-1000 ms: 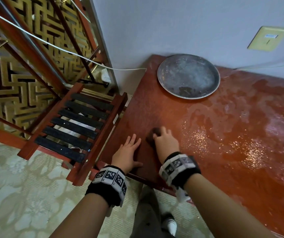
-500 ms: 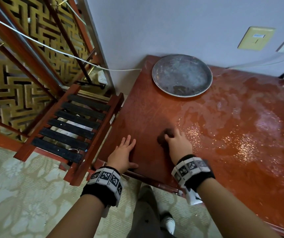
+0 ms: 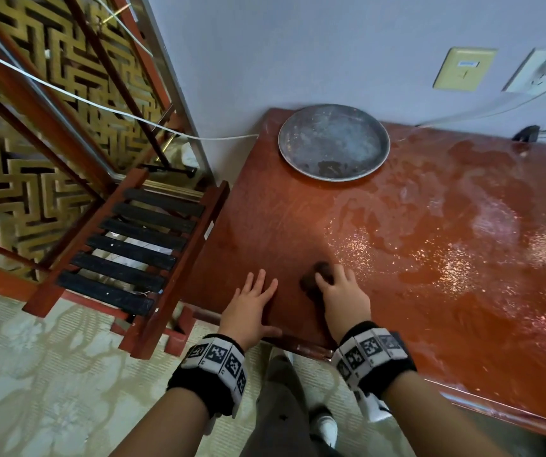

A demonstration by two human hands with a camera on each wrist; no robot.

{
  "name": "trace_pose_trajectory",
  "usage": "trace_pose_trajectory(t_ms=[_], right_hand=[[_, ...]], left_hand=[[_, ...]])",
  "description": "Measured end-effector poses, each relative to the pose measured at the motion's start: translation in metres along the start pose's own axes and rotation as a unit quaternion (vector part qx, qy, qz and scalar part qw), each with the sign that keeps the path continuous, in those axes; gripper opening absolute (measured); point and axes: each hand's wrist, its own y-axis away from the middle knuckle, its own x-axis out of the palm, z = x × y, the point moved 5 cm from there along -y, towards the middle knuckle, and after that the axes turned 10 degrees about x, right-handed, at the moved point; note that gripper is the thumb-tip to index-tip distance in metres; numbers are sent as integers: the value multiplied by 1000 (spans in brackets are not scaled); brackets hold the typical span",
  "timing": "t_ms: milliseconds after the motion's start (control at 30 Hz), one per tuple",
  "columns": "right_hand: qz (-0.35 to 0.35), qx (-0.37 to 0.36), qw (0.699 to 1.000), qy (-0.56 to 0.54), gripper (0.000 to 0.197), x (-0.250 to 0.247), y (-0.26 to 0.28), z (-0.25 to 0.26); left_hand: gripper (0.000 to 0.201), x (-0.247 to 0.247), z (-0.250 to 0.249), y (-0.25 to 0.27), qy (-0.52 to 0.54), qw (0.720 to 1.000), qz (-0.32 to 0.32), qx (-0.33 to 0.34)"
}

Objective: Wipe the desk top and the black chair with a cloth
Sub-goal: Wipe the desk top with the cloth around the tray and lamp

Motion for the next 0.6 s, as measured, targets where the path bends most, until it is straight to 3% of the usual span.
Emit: trace_pose_trajectory(t_ms=[133, 233, 433, 500, 600], right_hand=[[31, -86, 996, 11, 53, 19, 46, 28], [33, -99, 994, -10, 56, 21, 56, 20], [-21, 53, 998, -32, 53, 7, 26, -55], [-5, 63, 998, -26, 55, 7, 29, -54], [-20, 16, 1000, -14, 61, 13, 45, -26]], left_hand=[[93, 2, -3, -1, 6, 1000, -8, -8], [92, 0, -4, -1, 14, 1000, -12, -11], [100, 1, -3, 0, 32, 999, -13, -26], [100, 1, -3, 0, 38, 999, -16, -28], [102, 1, -3, -1, 50, 998, -20, -33]])
